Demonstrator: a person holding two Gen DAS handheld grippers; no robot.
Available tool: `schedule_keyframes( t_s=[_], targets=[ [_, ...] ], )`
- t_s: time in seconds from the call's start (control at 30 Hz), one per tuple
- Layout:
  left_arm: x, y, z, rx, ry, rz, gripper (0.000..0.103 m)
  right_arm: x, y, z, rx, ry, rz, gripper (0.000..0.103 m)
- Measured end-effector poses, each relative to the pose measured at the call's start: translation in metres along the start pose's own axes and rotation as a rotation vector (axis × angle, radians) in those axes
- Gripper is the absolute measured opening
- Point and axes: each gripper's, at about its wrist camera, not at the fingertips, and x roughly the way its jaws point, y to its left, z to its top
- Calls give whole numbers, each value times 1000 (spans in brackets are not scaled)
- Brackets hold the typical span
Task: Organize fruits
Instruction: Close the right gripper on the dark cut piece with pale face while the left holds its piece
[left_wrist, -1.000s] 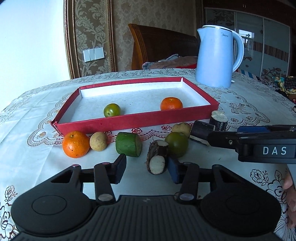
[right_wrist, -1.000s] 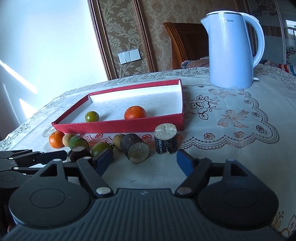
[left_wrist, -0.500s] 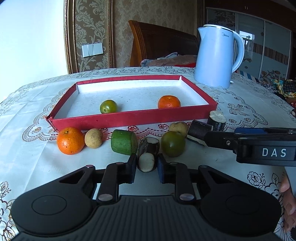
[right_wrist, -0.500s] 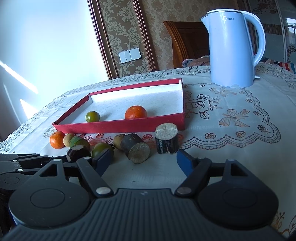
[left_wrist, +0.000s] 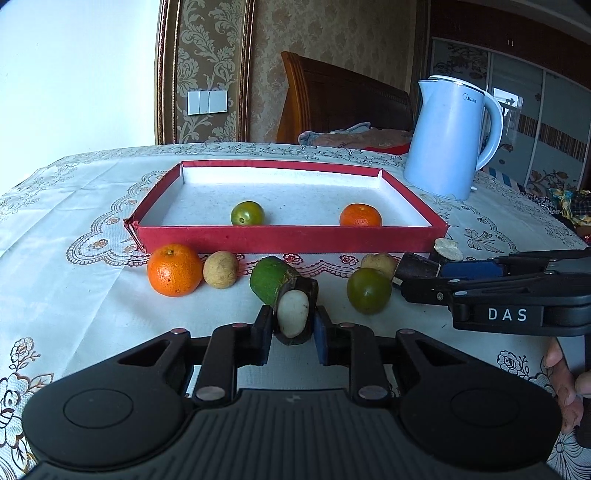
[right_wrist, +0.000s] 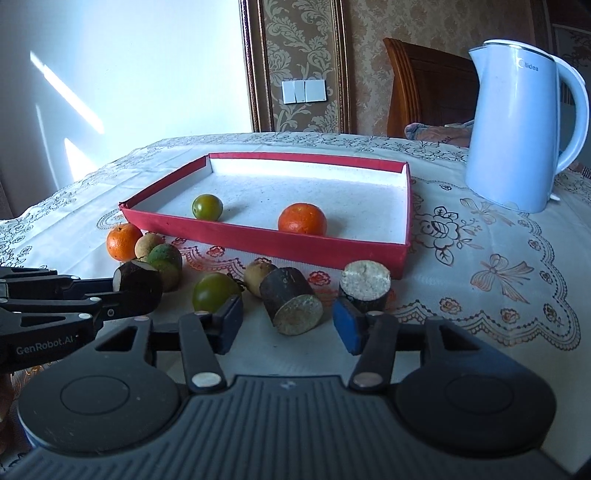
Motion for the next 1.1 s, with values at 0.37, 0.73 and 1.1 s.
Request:
schedule_keyframes(
  t_s=[0.37,0.73,1.1],
  targets=[
    [1,-1,-1,0,6,-2,23,20,0,9,-37,65,-9,36],
    [2,-2,-1,7,9,3,23,8,0,3,4,34,-7,32],
    [2,-3,-1,12,11,7,23,-11,5,-11,38,5,-9,32]
  ],
)
